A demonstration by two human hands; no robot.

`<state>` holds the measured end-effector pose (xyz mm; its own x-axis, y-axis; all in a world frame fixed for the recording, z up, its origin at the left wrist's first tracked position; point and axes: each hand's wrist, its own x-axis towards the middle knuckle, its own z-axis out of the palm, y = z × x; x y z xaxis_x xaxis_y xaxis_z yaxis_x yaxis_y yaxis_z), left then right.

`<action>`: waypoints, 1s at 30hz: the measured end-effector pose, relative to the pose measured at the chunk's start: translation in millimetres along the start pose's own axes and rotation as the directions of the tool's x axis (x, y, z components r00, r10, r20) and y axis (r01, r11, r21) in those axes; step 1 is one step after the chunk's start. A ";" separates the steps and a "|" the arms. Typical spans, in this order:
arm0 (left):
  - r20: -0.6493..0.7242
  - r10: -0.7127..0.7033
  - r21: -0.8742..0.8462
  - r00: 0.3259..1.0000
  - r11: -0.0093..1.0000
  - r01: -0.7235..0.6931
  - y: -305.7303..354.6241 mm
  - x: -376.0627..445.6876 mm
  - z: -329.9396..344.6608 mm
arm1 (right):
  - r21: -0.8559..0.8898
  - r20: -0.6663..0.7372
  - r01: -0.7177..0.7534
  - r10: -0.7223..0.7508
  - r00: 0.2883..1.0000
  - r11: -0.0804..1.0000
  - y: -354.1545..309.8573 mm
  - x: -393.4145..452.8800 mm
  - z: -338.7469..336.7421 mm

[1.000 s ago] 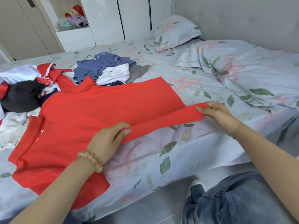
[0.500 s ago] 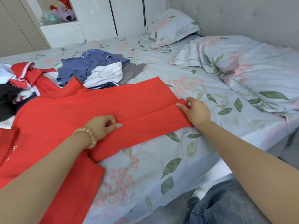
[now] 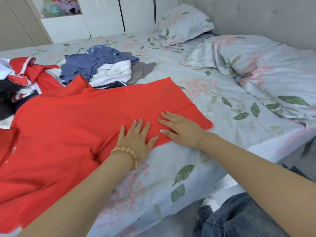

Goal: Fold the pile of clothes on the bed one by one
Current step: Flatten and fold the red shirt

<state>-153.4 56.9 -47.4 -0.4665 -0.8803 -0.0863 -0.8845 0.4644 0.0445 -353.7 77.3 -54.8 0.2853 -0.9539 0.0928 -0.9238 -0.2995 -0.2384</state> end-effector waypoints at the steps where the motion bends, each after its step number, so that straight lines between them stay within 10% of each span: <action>1: 0.018 -0.006 -0.005 1.000 1.000 0.006 -2.2 0.8 6.6 | -0.013 0.085 -0.075 0.076 0.994 0.997 4.1 -4.1 1.6; 10: 0.143 0.159 -0.219 0.977 0.968 -0.125 -36.5 -9.8 -12.3 | -0.105 0.051 -0.311 0.317 0.947 0.945 15.4 -8.1 -7.8; 14: -0.075 0.166 -0.469 0.983 0.864 -0.181 -84.8 -60.7 -34.1 | 0.049 -0.074 0.086 -0.082 0.994 0.995 -40.7 13.0 -18.3; 19: -0.212 -0.033 -0.473 0.977 0.878 -0.074 -162.4 -131.1 -45.5 | 0.157 -0.102 0.536 -0.526 0.844 0.830 -145.6 12.3 -11.0; 26: -0.217 -0.311 -0.560 0.925 0.816 0.143 -251.5 -205.8 -19.8 | 0.009 0.096 0.741 -0.738 0.668 0.672 -211.1 0.6 37.5; 30: -0.115 -0.332 -0.699 0.936 0.696 0.161 -277.8 -226.5 -11.8 | 0.008 -0.104 0.801 -0.796 0.597 0.599 -231.7 7.4 51.8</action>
<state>198.0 126.0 -28.5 -0.1435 -0.9895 0.0189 -0.6915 0.1140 0.7133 -124.3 138.7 -48.9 0.8788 -0.3290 0.3457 -0.3230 -0.9433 -0.0766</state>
